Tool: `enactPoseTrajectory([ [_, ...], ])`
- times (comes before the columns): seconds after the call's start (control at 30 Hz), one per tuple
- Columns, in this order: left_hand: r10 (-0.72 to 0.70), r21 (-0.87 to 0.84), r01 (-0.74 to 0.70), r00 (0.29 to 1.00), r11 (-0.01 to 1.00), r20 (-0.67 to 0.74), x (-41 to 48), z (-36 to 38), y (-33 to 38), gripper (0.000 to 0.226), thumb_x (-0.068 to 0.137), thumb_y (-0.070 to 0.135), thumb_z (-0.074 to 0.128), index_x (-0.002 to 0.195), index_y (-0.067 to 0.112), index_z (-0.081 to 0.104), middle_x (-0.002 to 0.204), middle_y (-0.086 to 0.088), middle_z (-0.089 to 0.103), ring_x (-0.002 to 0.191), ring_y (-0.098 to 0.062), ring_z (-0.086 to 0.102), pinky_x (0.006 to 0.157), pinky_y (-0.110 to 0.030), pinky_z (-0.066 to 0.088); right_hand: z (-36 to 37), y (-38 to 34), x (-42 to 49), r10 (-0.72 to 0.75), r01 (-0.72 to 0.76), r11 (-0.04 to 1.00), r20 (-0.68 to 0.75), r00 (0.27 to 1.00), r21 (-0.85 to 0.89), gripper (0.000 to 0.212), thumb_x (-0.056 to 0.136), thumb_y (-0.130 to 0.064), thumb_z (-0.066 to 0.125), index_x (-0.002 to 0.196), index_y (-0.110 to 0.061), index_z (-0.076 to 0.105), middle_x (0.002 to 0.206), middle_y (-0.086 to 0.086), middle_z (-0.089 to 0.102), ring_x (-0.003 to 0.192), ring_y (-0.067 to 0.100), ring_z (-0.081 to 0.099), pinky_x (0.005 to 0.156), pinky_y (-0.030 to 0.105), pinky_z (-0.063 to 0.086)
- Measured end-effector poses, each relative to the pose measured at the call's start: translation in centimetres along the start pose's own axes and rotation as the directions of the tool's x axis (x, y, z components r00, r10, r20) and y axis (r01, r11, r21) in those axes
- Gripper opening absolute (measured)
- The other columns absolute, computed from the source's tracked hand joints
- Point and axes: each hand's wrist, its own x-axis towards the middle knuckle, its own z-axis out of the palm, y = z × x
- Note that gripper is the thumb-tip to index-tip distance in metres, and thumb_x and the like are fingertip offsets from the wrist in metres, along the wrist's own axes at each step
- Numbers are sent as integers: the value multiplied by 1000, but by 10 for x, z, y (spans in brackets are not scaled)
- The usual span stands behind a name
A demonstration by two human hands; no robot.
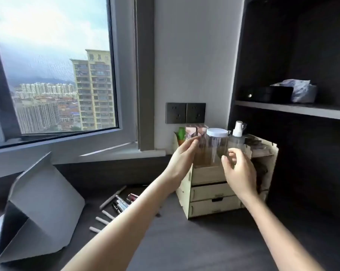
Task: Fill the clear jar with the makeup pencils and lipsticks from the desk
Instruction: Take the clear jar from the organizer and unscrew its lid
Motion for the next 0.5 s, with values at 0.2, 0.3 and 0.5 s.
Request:
enactPoseTrajectory([
  [0.2,-62,5,62,998,998,7,43,35,-26,72,71,85,28,129,46,45,150,8,34,140,-15,24,115,-47,22,24,24,10,110,-111,994,59,992,7,44,88,-33,56,123,-7,53,110,10,68,108,28,59,88,36,43],
  [0.3,-91,-25,92,995,995,30,55,40,-29,70,82,77,20,134,38,45,138,12,43,131,-13,37,113,-44,27,32,28,16,83,-81,996,30,996,-35,49,87,-45,49,121,-10,57,106,7,71,106,28,60,90,37,44],
  [0.5,-147,-40,150,986,988,81,68,35,-31,82,75,83,11,140,38,35,155,2,24,142,-22,21,114,-50,21,42,26,20,78,-79,995,-12,997,-57,68,78,-57,37,115,-7,63,105,13,71,103,32,60,91,42,45],
])
